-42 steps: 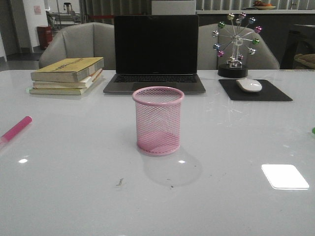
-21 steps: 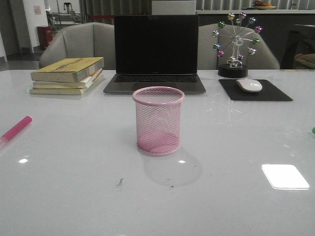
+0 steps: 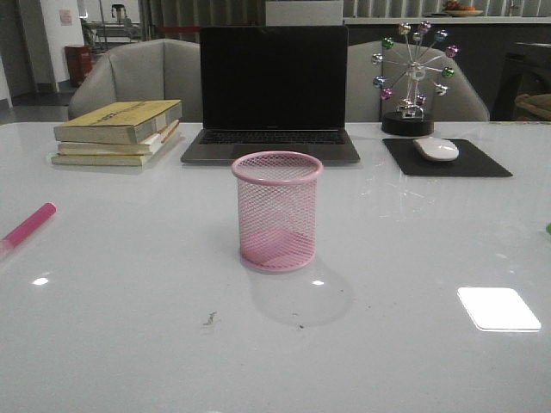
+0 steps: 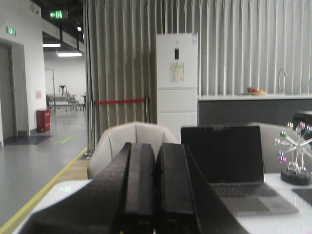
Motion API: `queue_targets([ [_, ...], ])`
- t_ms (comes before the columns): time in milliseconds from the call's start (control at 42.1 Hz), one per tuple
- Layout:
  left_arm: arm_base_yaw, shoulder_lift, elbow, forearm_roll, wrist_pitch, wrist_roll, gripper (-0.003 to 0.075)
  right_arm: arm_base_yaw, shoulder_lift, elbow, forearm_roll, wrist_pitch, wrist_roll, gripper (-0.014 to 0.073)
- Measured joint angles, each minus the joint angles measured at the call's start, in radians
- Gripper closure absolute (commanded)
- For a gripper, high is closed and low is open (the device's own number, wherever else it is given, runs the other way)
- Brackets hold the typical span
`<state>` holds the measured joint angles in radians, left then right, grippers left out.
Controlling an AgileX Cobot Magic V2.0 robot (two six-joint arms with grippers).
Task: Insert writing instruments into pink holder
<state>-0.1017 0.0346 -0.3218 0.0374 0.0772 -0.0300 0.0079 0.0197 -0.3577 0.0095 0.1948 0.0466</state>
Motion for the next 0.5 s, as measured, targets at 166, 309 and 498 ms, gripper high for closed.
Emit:
queue_targets([
  [166, 0.0, 0.128, -0.207, -0.028, 0.112, 0.0, 0.0629, 0.0, 0.122, -0.186, 0.0, 0.142, 0.0, 0.057],
  [309, 0.0, 0.246, -0.334, -0.052, 0.243, 0.0, 0.0629, 0.0, 0.233, -0.292, 0.0, 0.259, 0.0, 0.057],
  [498, 0.0, 0.369, -0.367, -0.056, 0.379, 0.0, 0.0629, 0.0, 0.348, -0.306, 0.0, 0.404, 0.0, 0.057],
])
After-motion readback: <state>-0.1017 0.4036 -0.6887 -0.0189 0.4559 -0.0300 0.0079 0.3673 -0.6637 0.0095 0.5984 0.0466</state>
